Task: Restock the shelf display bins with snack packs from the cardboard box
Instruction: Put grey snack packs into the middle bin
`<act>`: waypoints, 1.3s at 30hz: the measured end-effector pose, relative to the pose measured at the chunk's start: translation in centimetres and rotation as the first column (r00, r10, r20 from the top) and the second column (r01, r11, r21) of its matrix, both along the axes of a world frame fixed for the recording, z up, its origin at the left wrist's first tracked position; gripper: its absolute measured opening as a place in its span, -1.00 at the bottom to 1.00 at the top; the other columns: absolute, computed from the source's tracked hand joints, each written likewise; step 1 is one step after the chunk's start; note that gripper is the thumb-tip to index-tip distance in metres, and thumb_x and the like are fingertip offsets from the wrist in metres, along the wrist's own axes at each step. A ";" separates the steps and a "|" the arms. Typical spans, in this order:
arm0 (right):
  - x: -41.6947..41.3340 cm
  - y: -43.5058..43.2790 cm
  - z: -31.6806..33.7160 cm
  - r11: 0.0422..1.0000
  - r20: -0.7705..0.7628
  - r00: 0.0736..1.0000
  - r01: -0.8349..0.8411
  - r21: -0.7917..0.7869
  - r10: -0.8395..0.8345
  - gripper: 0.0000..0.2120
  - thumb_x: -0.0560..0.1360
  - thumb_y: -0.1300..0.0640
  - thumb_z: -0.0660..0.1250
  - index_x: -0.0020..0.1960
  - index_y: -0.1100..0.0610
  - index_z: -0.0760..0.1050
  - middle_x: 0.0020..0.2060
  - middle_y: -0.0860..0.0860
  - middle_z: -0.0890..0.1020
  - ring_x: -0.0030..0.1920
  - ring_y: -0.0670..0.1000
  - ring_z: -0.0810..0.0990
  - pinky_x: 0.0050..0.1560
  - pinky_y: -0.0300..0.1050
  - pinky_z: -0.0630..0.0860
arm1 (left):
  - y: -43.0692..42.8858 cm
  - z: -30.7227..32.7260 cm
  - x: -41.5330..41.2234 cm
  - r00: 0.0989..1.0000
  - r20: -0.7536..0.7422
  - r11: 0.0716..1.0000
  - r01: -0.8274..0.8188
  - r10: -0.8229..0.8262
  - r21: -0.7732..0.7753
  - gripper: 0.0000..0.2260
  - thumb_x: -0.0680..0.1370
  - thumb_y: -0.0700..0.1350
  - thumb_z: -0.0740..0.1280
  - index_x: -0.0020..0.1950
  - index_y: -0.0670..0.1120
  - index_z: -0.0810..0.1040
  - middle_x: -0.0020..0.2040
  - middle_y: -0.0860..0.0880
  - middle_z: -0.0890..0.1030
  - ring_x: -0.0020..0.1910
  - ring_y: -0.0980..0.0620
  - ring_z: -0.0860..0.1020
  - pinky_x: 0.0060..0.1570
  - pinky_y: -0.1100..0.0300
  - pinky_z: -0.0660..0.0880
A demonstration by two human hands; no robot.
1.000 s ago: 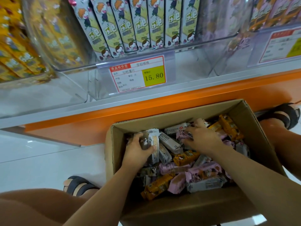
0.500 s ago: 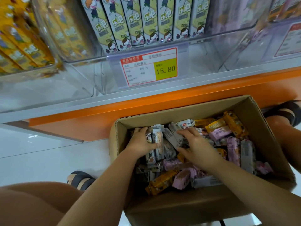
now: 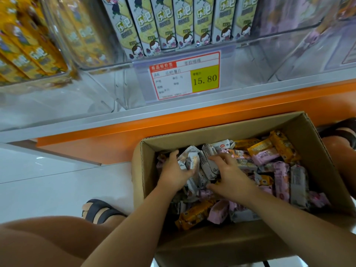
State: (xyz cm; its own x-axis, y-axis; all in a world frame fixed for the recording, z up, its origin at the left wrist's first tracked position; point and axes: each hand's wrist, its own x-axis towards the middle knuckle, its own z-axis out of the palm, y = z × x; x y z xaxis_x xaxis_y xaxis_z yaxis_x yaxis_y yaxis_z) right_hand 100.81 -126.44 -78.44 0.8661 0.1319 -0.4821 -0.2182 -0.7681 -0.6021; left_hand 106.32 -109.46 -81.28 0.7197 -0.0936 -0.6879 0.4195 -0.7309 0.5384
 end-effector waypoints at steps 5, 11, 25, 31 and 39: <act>0.3 1.0 0.0 0.992 0.067 0.995 0.070 0.109 -0.078 -0.19 0.46 0.07 0.43 0.53 0.07 0.02 0.41 0.04 0.19 0.37 0.05 0.31 0.28 -0.25 0.31 | -0.6 0.2 -2.4 0.991 0.031 0.980 -0.122 0.129 -0.159 -0.14 0.29 0.15 0.51 0.50 0.06 0.19 0.38 -0.05 0.39 0.35 -0.07 0.41 0.28 0.00 0.44; 0.4 1.0 0.5 0.939 -0.069 0.969 0.246 0.239 -0.236 -0.54 0.59 0.12 0.24 0.46 0.11 0.25 0.42 0.03 0.30 0.29 -0.05 0.33 0.24 -0.22 0.28 | 1.6 1.7 -1.5 0.975 -0.190 0.968 -0.151 0.112 -0.203 -0.10 0.48 -0.23 0.42 0.57 0.03 -0.16 0.38 -0.07 0.39 0.12 -0.01 0.53 0.06 0.08 0.56; 2.1 1.9 0.2 0.812 -0.481 0.799 0.523 0.260 -0.361 -0.40 0.54 -0.03 0.31 0.48 0.15 0.19 0.36 0.04 0.37 0.32 0.10 0.39 0.29 -0.02 0.36 | 0.9 1.7 -3.1 0.969 -0.060 0.946 -0.247 0.239 -0.212 -0.40 0.56 -0.03 0.36 0.53 -0.09 0.19 0.46 -0.05 0.33 0.40 -0.03 0.32 0.15 0.21 0.31; 2.5 2.7 -0.2 0.775 -0.519 0.771 0.564 0.287 -0.369 -0.42 0.54 -0.18 0.23 0.44 0.05 0.18 0.22 0.02 0.38 0.13 0.01 0.38 0.11 -0.06 0.33 | 0.1 1.4 -3.7 0.927 -0.051 0.891 -0.372 0.372 -0.261 -0.55 0.59 -0.09 0.30 0.47 -0.06 0.29 0.19 0.09 0.49 0.24 0.07 0.43 0.08 0.19 0.39; 3.6 3.8 -1.5 0.653 -0.613 0.645 0.711 0.261 -0.457 -0.53 0.54 -0.27 0.14 0.21 0.09 0.25 0.18 0.10 0.35 0.31 0.16 0.32 0.33 0.15 0.25 | 0.2 1.2 -3.8 0.870 -0.112 0.827 -0.491 0.480 -0.273 -0.47 0.58 0.02 0.30 0.51 0.05 0.22 0.47 -0.04 0.31 0.38 -0.10 0.37 0.29 -0.11 0.43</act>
State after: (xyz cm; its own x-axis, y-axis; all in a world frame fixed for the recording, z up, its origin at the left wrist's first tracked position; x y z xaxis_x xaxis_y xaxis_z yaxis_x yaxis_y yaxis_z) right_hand 104.38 -122.67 -79.92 0.5168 -0.0183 -0.8559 -0.8558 -0.0383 -0.5159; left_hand 102.48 -109.24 -80.07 0.6985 0.0666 -0.7125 0.7036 -0.2461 0.6667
